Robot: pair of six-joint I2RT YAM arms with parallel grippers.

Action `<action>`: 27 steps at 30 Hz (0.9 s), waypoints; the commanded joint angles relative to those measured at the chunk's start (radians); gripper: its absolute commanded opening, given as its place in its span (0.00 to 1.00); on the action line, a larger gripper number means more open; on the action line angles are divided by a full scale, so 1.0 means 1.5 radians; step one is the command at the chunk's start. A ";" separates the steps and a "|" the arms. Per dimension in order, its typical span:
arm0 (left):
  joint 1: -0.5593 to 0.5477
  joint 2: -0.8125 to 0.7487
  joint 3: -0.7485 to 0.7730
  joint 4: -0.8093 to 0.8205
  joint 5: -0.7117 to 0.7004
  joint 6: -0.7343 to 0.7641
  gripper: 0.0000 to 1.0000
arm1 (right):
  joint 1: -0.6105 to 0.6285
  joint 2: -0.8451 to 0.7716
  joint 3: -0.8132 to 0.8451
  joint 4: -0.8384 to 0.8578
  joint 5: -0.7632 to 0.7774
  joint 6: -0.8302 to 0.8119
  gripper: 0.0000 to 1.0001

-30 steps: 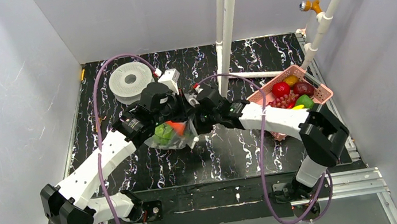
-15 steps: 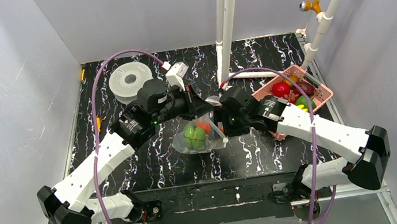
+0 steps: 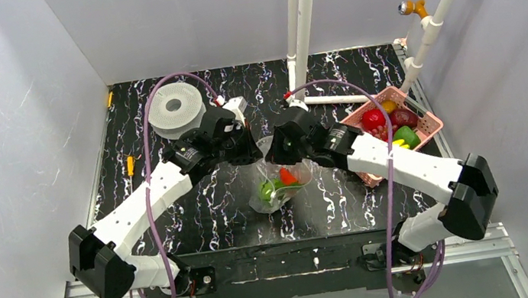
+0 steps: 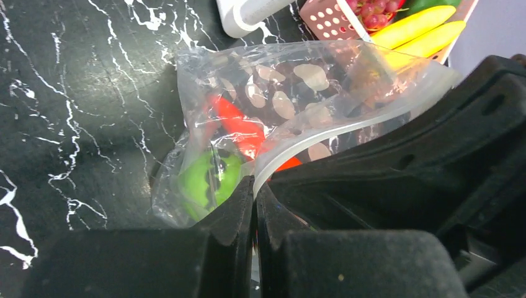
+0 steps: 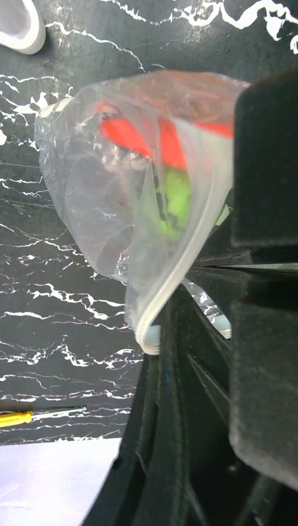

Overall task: Place the food in the zip-top bag and seal the zipper
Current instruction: Place the fake vegetable in the zipper food storage bag, then adjust the zipper food storage bag at the center of the board.

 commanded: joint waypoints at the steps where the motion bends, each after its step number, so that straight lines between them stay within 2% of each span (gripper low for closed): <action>1: -0.002 -0.029 0.013 -0.034 -0.065 0.029 0.00 | 0.000 -0.025 0.026 0.058 -0.005 -0.004 0.01; 3: -0.001 -0.038 0.012 -0.032 -0.081 0.033 0.00 | 0.000 -0.076 0.035 0.028 -0.002 -0.041 0.01; 7: -0.001 -0.044 0.013 -0.032 -0.069 0.029 0.00 | -0.004 -0.118 0.120 -0.191 0.023 -0.103 0.31; 8: -0.001 -0.045 0.014 -0.032 -0.066 0.027 0.00 | -0.004 -0.126 0.123 -0.226 0.020 -0.112 0.39; 10: -0.001 -0.047 0.014 -0.030 -0.053 0.025 0.00 | -0.004 -0.144 0.122 -0.288 0.026 -0.118 0.51; 12: -0.001 -0.047 0.013 -0.029 -0.045 0.023 0.00 | -0.004 -0.163 0.113 -0.323 0.020 -0.130 0.58; 15: -0.002 -0.047 0.013 -0.028 -0.043 0.023 0.00 | -0.003 -0.196 0.054 -0.296 0.002 -0.158 0.70; 20: -0.001 -0.047 0.011 -0.026 -0.046 0.025 0.00 | -0.003 -0.158 0.026 -0.260 0.041 -0.190 0.70; 23: -0.002 -0.054 0.013 -0.028 -0.051 0.030 0.00 | -0.003 -0.127 0.032 -0.246 0.088 -0.202 0.60; 25: -0.002 -0.060 0.014 -0.027 -0.051 0.031 0.00 | -0.003 -0.114 0.036 -0.210 0.068 -0.211 0.56; 27: -0.001 -0.065 0.018 -0.027 -0.047 0.032 0.00 | -0.002 -0.099 0.048 -0.182 0.032 -0.216 0.43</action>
